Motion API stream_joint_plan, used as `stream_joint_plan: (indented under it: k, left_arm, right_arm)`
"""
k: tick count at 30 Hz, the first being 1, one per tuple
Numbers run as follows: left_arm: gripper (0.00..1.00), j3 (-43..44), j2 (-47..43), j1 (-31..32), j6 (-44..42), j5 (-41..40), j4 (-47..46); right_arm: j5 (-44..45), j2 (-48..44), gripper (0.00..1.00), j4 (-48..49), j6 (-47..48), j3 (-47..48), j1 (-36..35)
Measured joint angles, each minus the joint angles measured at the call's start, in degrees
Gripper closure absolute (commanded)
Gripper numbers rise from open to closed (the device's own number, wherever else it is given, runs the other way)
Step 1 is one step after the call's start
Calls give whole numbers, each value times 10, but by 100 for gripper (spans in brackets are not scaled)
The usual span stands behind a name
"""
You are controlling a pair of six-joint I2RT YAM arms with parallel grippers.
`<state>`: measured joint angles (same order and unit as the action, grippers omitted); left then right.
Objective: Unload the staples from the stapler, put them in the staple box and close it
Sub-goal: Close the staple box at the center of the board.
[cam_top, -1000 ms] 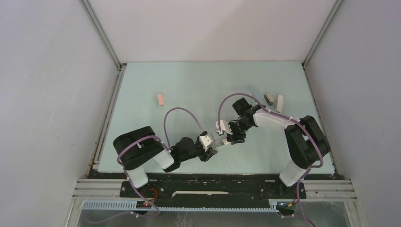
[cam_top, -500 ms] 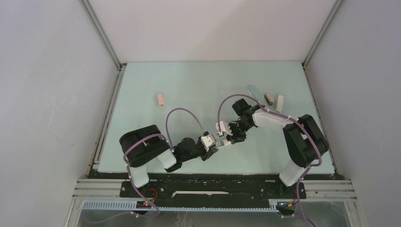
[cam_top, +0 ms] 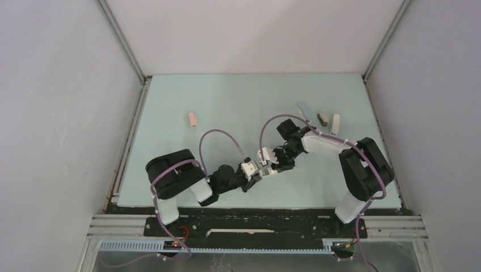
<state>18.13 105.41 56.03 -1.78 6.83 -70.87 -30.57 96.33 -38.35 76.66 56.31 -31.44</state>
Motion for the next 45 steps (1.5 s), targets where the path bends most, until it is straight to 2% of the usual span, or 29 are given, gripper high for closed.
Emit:
stream_joint_plan:
  k: [4, 9, 17, 23, 32, 37, 45]
  left_arm:
    - [71, 1, 2, 0, 0, 0, -3]
    - [70, 8, 8, 0, 3, 5, -3]
    - [69, 8, 11, 1, 8, 8, -22]
    - [68, 8, 17, 1, 9, 7, -18]
    - [69, 8, 20, 1, 19, 7, -23]
    - [70, 8, 22, 1, 24, 7, -26]
    - [72, 8, 29, 1, 33, 9, -37]
  right_arm:
    - [14, 0, 58, 0, 1, 0, -9]
    - [20, -1, 45, 0, -1, 0, -28]
    - [8, -16, 38, -14, -16, 0, -8]
    - [-13, -54, 40, -25, -20, 0, 12]
    - [-3, -28, 41, -39, -23, 0, 15]
    - [17, -9, 48, -35, -33, 0, 10]
    - [25, 0, 53, -18, -47, 0, -10]
